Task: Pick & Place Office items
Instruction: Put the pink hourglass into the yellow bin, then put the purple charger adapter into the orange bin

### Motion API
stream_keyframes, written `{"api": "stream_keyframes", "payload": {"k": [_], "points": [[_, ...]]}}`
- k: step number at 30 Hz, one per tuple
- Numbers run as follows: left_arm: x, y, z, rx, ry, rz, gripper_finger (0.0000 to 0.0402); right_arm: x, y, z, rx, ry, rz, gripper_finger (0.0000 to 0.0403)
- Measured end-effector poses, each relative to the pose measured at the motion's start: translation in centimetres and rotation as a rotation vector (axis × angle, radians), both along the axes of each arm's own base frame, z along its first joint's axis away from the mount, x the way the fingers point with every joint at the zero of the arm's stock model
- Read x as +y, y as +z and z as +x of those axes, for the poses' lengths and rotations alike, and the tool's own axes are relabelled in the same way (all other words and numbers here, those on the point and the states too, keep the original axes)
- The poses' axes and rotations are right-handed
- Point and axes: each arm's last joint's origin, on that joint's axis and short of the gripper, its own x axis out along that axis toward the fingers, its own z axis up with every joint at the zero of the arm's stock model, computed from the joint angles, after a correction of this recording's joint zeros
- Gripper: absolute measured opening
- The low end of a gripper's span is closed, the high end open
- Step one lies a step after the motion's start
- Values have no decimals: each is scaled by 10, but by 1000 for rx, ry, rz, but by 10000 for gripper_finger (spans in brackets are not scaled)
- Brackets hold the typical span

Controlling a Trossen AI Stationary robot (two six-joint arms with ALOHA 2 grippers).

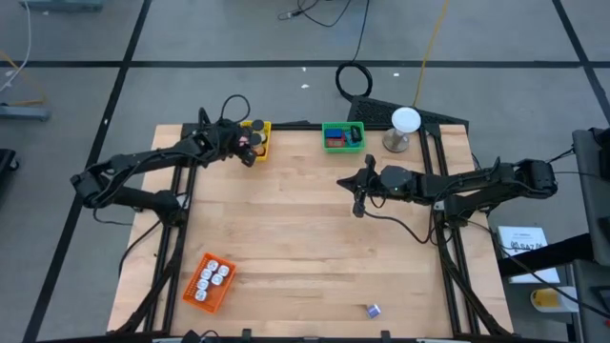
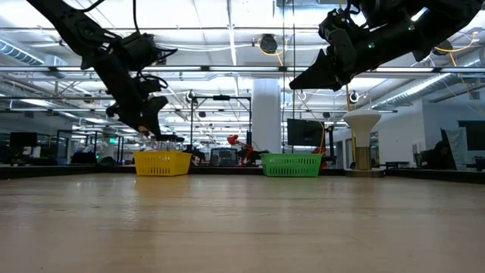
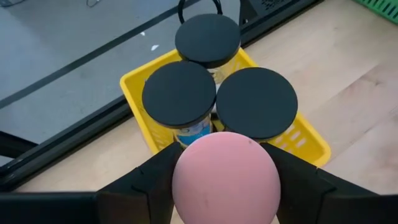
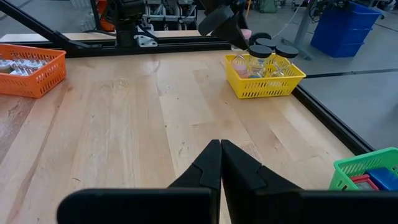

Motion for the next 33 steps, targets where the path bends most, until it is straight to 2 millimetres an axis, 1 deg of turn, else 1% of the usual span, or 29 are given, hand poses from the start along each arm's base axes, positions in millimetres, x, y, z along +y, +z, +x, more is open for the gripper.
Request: {"api": "stream_keyframes", "payload": {"k": [4,12,16,19,22,25,28,31,33], "points": [[0,0,0,5,-2,0,226,0,0,0,0,0,0,0],[-5,7,-5,18,-21,13,277,0,0,0,0,1,0,0],[-8,17,-10,0,-37,52,295,0,0,0,0,1,0,0],[-16,30,-17,-24,-52,86,295,0,0,0,0,1,1,0],[-32,40,-24,-36,-100,85,275,2,0,0,-3,18,28,0],[-54,44,-28,-102,-203,102,233,9,0,1,-11,150,91,2],[-78,29,-25,-209,-360,127,177,19,0,2,-9,256,121,5],[-101,5,-22,-329,-506,168,119,33,-3,1,19,232,124,5],[-115,-14,-22,-395,-586,205,85,47,-6,-2,57,209,116,3]]}}
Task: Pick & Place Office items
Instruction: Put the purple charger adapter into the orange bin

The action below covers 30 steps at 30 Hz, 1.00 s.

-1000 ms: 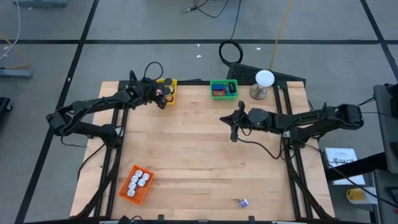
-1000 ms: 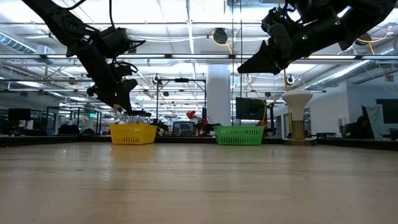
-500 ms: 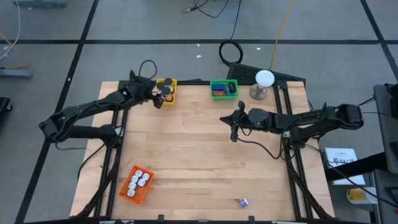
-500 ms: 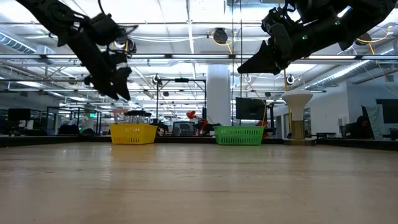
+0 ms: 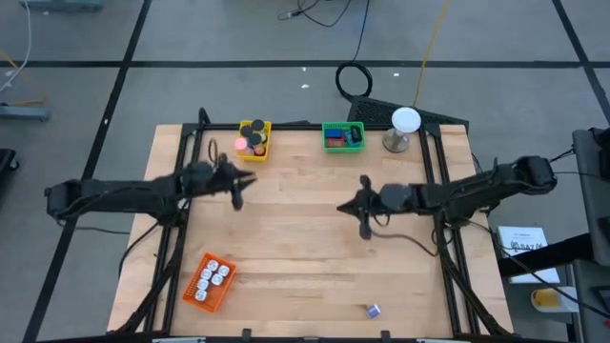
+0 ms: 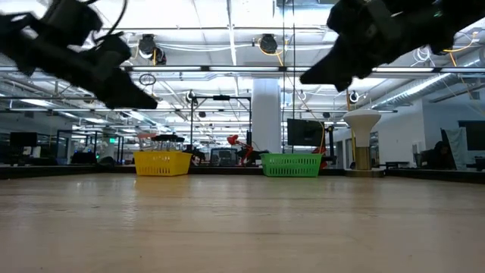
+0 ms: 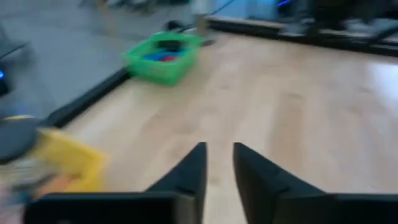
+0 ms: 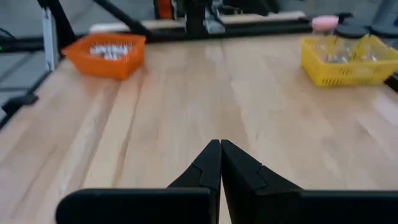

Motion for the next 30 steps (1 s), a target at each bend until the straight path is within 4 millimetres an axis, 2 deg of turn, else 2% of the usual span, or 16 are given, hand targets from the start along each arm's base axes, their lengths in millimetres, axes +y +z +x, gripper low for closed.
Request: {"api": "stream_keyframes", "payload": {"k": [2,6,12,16,20,26,30], "points": [[-13,-18,-3,-59,-79,30,54,17,-3,-4,63,-19,-9,2],[-30,-39,-9,-132,-167,52,8,55,-2,-14,171,-80,-2,3],[-45,-33,3,-114,-215,80,19,113,-2,-27,257,-72,87,29],[-51,-25,16,-111,-232,112,21,150,-8,-29,304,-24,124,74],[-51,-26,27,-105,-190,91,21,183,-17,-36,367,67,207,136],[-49,-38,40,-42,-67,73,21,212,-34,-56,453,102,318,225],[-49,-46,44,-30,-54,55,21,227,-43,-67,448,116,337,251]]}}
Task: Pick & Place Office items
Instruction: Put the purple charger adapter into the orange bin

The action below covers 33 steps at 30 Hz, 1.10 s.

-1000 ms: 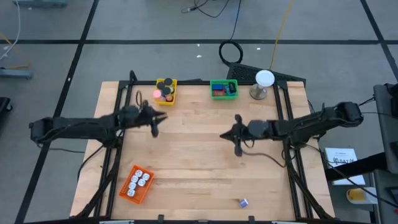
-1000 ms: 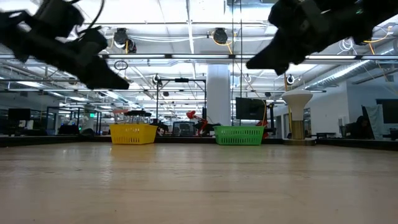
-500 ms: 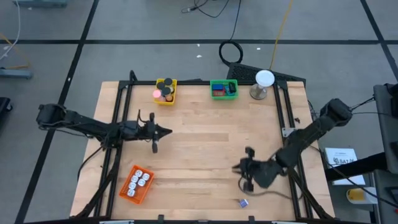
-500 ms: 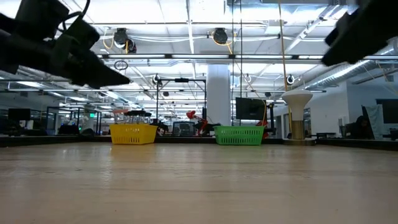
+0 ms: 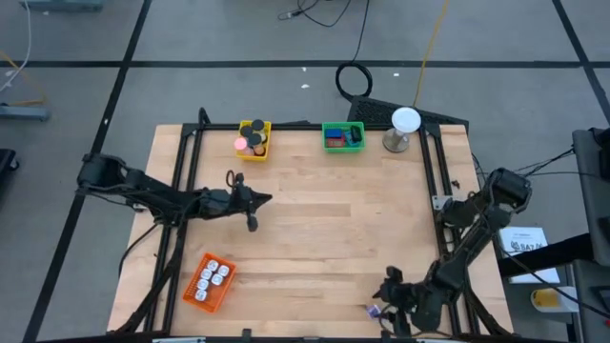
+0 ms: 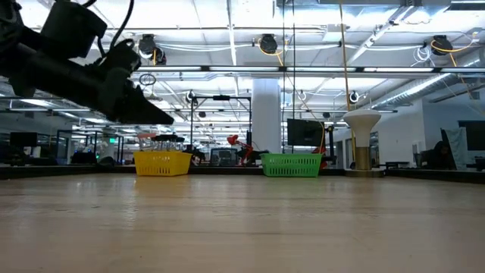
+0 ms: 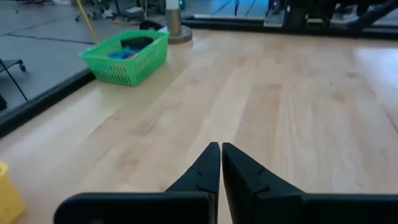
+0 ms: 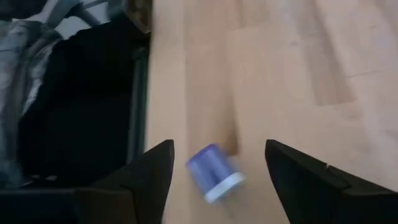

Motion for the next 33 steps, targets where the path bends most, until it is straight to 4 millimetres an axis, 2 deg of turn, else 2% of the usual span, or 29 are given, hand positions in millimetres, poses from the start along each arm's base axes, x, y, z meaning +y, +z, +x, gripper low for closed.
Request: {"api": "stream_keyframes", "payload": {"k": [10,17,21,26,28,31,33], "points": [[0,-7,2,28,18,-1,21,22,-41,-8,-34,-4,-82,231],[0,-7,1,28,22,-5,21,26,-55,-9,-17,3,-106,200],[0,-7,1,29,22,-5,21,25,-57,-9,-20,6,-120,173],[0,-8,1,35,23,-11,21,20,-49,-1,-33,5,-123,130],[1,-9,0,55,25,-6,21,14,-40,7,-46,4,-116,130],[5,-6,-1,51,42,-3,21,-4,-18,25,-67,13,-105,130],[8,-5,-2,54,58,-2,21,-26,-1,42,-58,-9,-106,130]]}}
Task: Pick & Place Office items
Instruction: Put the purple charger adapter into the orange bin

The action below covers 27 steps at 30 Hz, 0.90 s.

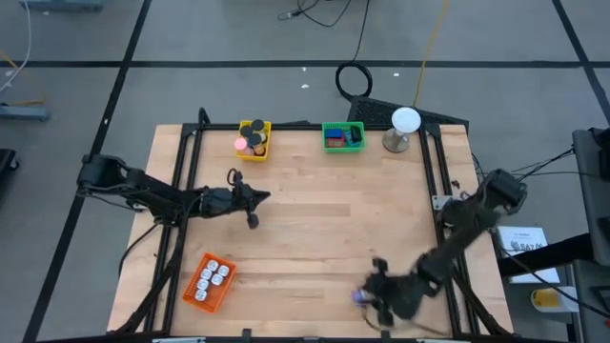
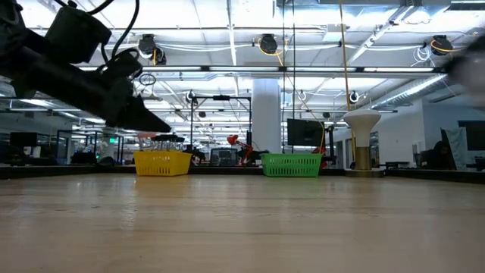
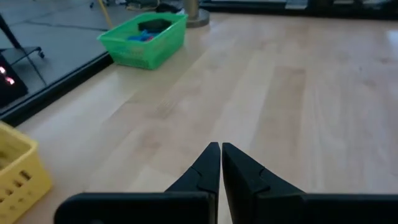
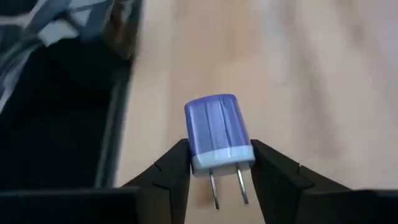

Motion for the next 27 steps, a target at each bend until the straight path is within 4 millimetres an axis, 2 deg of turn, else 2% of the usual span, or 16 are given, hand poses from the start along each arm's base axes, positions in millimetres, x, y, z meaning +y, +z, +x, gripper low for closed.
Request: {"api": "stream_keyframes", "payload": {"k": [7,11,14,20,27], "points": [[11,0,-2,22,52,4,21,-95,44,71,248,-89,-86,130],[17,-2,-4,27,96,-27,21,-136,57,113,380,-64,-122,130],[21,-2,-4,24,119,-39,21,-159,59,140,515,-58,-167,130],[21,-2,-4,25,121,-41,21,-181,41,171,820,-3,-251,130],[21,-2,-4,26,120,-41,21,-185,18,180,1047,26,-278,130]]}}
